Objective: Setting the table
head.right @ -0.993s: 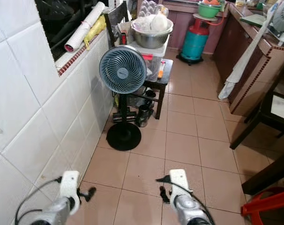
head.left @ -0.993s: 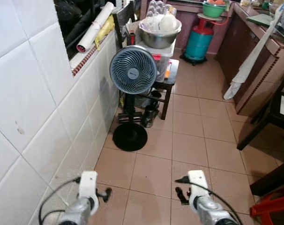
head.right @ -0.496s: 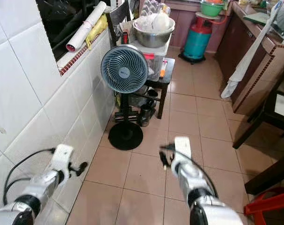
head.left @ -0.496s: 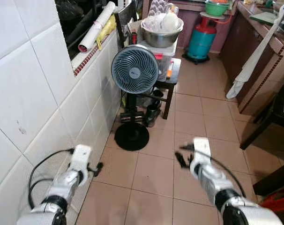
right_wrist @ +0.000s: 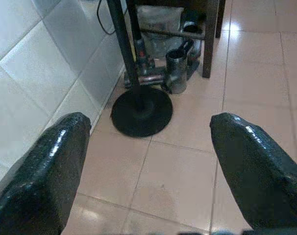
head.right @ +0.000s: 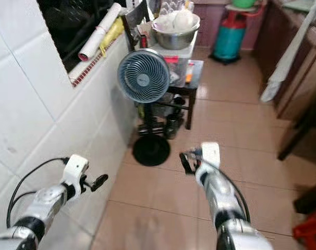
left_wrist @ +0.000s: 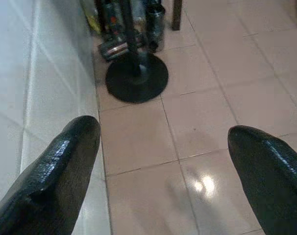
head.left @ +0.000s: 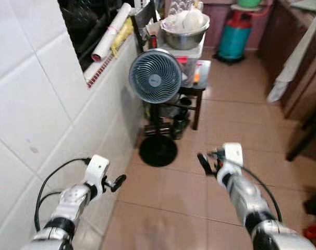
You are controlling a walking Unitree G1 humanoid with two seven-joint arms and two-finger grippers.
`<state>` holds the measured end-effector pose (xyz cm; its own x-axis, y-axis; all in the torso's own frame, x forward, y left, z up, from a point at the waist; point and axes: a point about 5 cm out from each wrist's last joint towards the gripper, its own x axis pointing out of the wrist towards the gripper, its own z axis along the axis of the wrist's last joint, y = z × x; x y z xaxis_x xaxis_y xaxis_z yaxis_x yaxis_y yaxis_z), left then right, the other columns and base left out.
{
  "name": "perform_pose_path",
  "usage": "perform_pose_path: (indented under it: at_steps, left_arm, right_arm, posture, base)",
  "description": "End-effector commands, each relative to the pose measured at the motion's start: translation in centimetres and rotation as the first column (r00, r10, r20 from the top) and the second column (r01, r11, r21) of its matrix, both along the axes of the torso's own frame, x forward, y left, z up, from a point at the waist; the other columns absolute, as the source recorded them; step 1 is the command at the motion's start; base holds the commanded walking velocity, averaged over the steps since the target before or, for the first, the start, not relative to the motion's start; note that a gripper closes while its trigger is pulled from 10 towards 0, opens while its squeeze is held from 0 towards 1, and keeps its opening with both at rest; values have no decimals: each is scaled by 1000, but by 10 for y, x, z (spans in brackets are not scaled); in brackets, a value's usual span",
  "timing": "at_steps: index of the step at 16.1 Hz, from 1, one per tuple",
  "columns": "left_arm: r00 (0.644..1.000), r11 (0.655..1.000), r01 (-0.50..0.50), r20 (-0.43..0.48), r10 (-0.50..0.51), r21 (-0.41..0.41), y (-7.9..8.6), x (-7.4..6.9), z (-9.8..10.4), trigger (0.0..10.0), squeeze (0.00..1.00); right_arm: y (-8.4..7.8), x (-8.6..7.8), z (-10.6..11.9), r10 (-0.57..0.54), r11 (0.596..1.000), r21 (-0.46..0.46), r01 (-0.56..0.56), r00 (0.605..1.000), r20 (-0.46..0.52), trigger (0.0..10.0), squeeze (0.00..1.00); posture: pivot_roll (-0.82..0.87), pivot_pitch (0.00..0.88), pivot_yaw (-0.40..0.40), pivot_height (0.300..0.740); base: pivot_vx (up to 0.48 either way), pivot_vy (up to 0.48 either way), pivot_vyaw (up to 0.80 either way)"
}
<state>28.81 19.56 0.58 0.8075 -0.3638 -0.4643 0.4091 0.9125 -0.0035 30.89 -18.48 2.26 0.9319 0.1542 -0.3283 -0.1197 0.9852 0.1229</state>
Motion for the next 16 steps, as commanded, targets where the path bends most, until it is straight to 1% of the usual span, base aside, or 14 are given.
perform_pose_path:
  at_steps: [1,2,3,4,6,7,8,9,11,12,13,14,15,16]
  left_arm:
    - [999,998,-25,24,27,-54,-1,-3,0,10000,0]
    - [994,987,-95,41,101,-128,-1,-11,-2,10000,0]
    - [991,979,-107,65,119,-172,-4,-20,-2,10000,0]
    - [990,975,-91,87,110,-203,-9,-28,-1,10000,0]
    - [986,978,-57,141,86,-203,-21,-41,3,10000,0]
    - [984,975,-61,152,95,-215,-23,-45,5,10000,0]
    - [978,965,-104,154,144,-239,-21,-52,8,10000,0]
    - [971,955,-137,156,182,-262,-19,-64,12,10000,0]
    - [946,954,-174,228,231,-243,-6,-68,25,10000,0]
    - [944,954,-168,240,228,-247,-6,-68,29,10000,0]
    - [939,961,-154,267,215,-229,-6,-68,35,10000,0]
    - [932,970,-128,310,189,-209,-6,-67,43,10000,0]
    - [926,973,-115,331,179,-202,-7,-67,51,10000,0]
    - [920,974,-110,350,175,-198,-8,-68,57,10000,0]
  right_arm:
    - [-4,-4,5,-20,1000,9,19,997,79,10000,0]
    - [-6,-18,3,-24,999,-28,28,991,131,10000,0]
    - [-1,-27,5,-21,999,-45,29,985,171,10000,0]
    - [4,-31,9,-5,998,-62,18,979,204,10000,0]
    - [11,-36,14,-13,997,-75,31,972,236,10000,0]
    - [13,-40,15,-14,997,-69,32,969,245,10000,0]
    - [14,-47,14,1,995,-96,23,968,249,10000,0]
    - [12,-56,19,-20,996,-74,40,967,255,10000,0]
    - [11,-66,24,-6,998,-55,21,968,253,10000,0]
    - [11,-67,28,-5,998,-57,20,968,251,10000,0]
    - [12,-68,31,17,995,-95,8,968,250,10000,0]
    - [11,-70,36,-3,994,-103,31,965,260,10000,0]
    - [12,-74,41,-19,999,-34,29,963,267,10000,0]
    - [11,-78,43,-15,997,-68,35,964,265,10000,0]
  posture:
    - [-7,0,121,740]
    - [-11,0,108,740]
    - [4,0,53,740]
    - [15,0,33,740]
    - [54,0,-12,740]
    - [66,0,-7,740]
    - [65,0,-20,740]
    - [80,0,-38,740]
    - [84,0,-44,740]
    - [85,0,-43,740]
    - [90,0,-44,740]
    - [95,0,-47,740]
    - [95,0,-47,740]
    - [90,0,-42,740]
  base:
    - [0,0,0]
    - [0,0,0]
    - [0,0,0]
    - [0,0,0]
    - [0,0,0]
    - [0,0,0]
    - [0,0,0]
    - [0,0,0]
    - [0,0,0]
    - [0,0,0]
    - [0,0,0]
    - [0,0,0]
    - [0,0,0]
    - [0,0,0]
